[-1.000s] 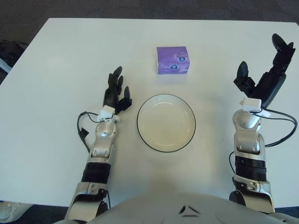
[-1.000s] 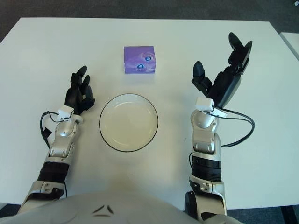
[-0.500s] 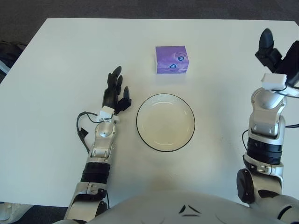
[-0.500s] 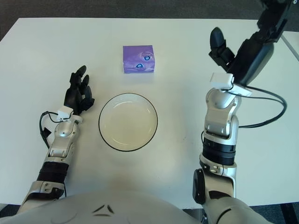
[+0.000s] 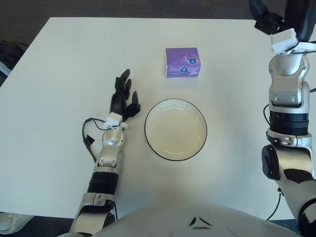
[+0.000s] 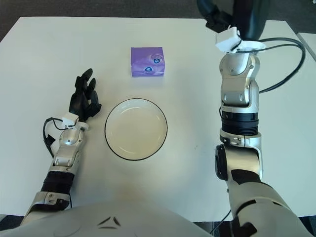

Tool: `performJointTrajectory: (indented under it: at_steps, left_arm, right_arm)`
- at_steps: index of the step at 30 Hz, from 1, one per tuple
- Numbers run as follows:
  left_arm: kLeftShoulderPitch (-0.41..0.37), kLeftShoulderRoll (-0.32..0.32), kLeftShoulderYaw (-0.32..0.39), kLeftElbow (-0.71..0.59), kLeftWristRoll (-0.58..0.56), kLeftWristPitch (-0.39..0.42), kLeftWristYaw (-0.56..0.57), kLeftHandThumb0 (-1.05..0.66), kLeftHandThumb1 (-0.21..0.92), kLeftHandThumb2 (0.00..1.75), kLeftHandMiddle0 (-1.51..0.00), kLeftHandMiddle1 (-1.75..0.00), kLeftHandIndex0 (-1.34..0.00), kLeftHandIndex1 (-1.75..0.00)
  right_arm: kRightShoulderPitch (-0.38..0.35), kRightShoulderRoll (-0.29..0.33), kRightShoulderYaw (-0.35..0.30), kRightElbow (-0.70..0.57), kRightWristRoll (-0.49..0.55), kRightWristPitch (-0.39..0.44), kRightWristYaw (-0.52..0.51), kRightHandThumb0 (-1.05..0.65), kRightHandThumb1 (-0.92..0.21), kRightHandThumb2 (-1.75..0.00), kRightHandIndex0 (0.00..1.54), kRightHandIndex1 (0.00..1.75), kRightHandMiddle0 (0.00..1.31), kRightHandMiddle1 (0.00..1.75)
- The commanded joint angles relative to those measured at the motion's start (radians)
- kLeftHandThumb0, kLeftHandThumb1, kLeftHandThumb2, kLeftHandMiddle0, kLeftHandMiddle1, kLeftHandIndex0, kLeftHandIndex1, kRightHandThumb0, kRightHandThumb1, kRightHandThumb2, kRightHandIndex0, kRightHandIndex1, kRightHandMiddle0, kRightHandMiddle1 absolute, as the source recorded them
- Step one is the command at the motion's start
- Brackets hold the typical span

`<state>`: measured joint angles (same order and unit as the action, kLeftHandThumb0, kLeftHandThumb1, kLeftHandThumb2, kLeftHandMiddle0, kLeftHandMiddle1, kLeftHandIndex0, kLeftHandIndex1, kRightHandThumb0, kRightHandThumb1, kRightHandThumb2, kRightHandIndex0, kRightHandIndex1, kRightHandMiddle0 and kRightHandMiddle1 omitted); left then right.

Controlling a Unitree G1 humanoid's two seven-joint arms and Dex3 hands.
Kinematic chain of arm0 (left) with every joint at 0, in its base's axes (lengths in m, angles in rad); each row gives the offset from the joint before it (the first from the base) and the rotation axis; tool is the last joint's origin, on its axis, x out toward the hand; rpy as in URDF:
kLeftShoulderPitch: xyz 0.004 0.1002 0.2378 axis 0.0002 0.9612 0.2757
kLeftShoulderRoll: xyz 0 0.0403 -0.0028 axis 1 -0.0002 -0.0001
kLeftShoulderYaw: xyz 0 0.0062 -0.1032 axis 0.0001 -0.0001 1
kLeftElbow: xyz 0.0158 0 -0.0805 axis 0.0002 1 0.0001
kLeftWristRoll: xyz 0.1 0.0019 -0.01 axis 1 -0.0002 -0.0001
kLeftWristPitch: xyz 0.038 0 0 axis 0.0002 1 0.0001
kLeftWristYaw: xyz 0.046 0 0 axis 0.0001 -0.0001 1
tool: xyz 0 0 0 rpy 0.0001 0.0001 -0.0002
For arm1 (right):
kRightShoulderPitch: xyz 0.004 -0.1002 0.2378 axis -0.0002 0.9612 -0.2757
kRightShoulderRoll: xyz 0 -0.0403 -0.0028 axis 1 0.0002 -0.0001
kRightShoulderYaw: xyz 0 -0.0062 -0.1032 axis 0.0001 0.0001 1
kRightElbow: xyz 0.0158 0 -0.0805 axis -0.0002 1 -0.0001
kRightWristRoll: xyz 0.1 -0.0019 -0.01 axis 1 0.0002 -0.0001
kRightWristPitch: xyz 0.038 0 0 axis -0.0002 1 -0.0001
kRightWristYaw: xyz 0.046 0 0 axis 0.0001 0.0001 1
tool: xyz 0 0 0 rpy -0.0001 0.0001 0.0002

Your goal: Put the tissue paper into the plate.

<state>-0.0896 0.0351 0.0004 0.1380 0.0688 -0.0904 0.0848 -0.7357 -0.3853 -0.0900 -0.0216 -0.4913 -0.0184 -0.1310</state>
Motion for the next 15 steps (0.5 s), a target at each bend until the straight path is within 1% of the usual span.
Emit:
performJointTrajectory:
  at_steps: [1, 2, 4, 5, 6, 7, 8, 10, 11, 12, 15]
  left_arm:
    - [0.061, -0.009, -0.007, 0.034, 0.001, 0.055, -0.008, -0.78, 0.92, 0.82, -0.32, -0.01, 0.00, -0.60]
    - [0.062, -0.009, -0.007, 0.032, 0.001, 0.055, -0.008, -0.78, 0.92, 0.82, -0.32, -0.01, 0.00, -0.60]
    - [0.064, -0.010, -0.009, 0.028, 0.002, 0.057, -0.008, -0.78, 0.92, 0.81, -0.32, -0.01, 0.00, -0.60]
    - [0.065, -0.009, -0.009, 0.027, 0.002, 0.057, -0.008, -0.78, 0.92, 0.81, -0.32, -0.01, 0.00, -0.60]
    - [0.066, -0.009, -0.009, 0.026, 0.003, 0.058, -0.008, -0.78, 0.92, 0.81, -0.32, -0.01, 0.00, -0.60]
    - [0.066, -0.009, -0.010, 0.025, 0.004, 0.059, -0.008, -0.78, 0.92, 0.81, -0.32, -0.01, 0.00, -0.60]
    - [0.067, -0.008, -0.010, 0.025, 0.004, 0.059, -0.009, -0.78, 0.92, 0.81, -0.32, -0.01, 0.00, -0.60]
    - [0.068, -0.008, -0.011, 0.023, 0.005, 0.060, -0.010, -0.79, 0.92, 0.81, -0.32, -0.01, 0.00, -0.61]
    - [0.068, -0.007, -0.011, 0.024, 0.006, 0.059, -0.010, -0.79, 0.92, 0.81, -0.32, -0.01, 0.00, -0.61]
    - [0.068, -0.007, -0.012, 0.024, 0.006, 0.059, -0.010, -0.79, 0.92, 0.81, -0.32, -0.01, 0.00, -0.61]
    - [0.067, -0.006, -0.013, 0.026, 0.010, 0.057, -0.007, -0.80, 0.92, 0.82, -0.32, -0.01, 0.00, -0.62]
  right_arm:
    - [-0.047, -0.021, 0.042, -0.030, -0.003, 0.068, 0.086, -0.73, -0.92, -0.54, 0.27, 0.01, 0.00, 0.70]
    - [-0.055, -0.028, 0.046, -0.029, -0.011, 0.081, 0.097, -0.72, -0.92, -0.54, 0.27, 0.01, 0.00, 0.69]
    - [-0.109, -0.046, 0.080, 0.017, -0.055, 0.106, 0.118, -0.71, -0.92, -0.54, 0.26, 0.01, 0.00, 0.67]
    - [-0.135, -0.052, 0.098, 0.046, -0.073, 0.112, 0.124, -0.70, -0.92, -0.54, 0.26, 0.01, 0.00, 0.67]
    - [-0.158, -0.060, 0.131, 0.076, -0.104, 0.120, 0.142, -0.69, -0.92, -0.54, 0.25, 0.00, 0.00, 0.65]
    - [-0.170, -0.066, 0.153, 0.093, -0.123, 0.125, 0.155, -0.67, -0.92, -0.54, 0.24, 0.00, 0.00, 0.62]
    - [-0.219, -0.065, 0.188, 0.164, -0.138, 0.112, 0.169, -0.66, -0.92, -0.54, 0.23, 0.00, 0.00, 0.61]
    - [-0.279, -0.063, 0.223, 0.249, -0.146, 0.093, 0.178, -0.65, -0.92, -0.54, 0.21, 0.00, 0.00, 0.55]
    - [-0.304, -0.060, 0.239, 0.292, -0.137, 0.070, 0.194, -0.68, -0.92, -0.52, 0.22, 0.01, 0.00, 0.58]
    - [-0.316, -0.059, 0.248, 0.316, -0.129, 0.055, 0.204, -0.69, -0.92, -0.53, 0.21, 0.01, 0.00, 0.55]
    - [-0.317, -0.055, 0.294, 0.385, -0.100, -0.022, 0.252, -0.73, -0.92, -0.56, 0.18, 0.00, 0.00, 0.48]
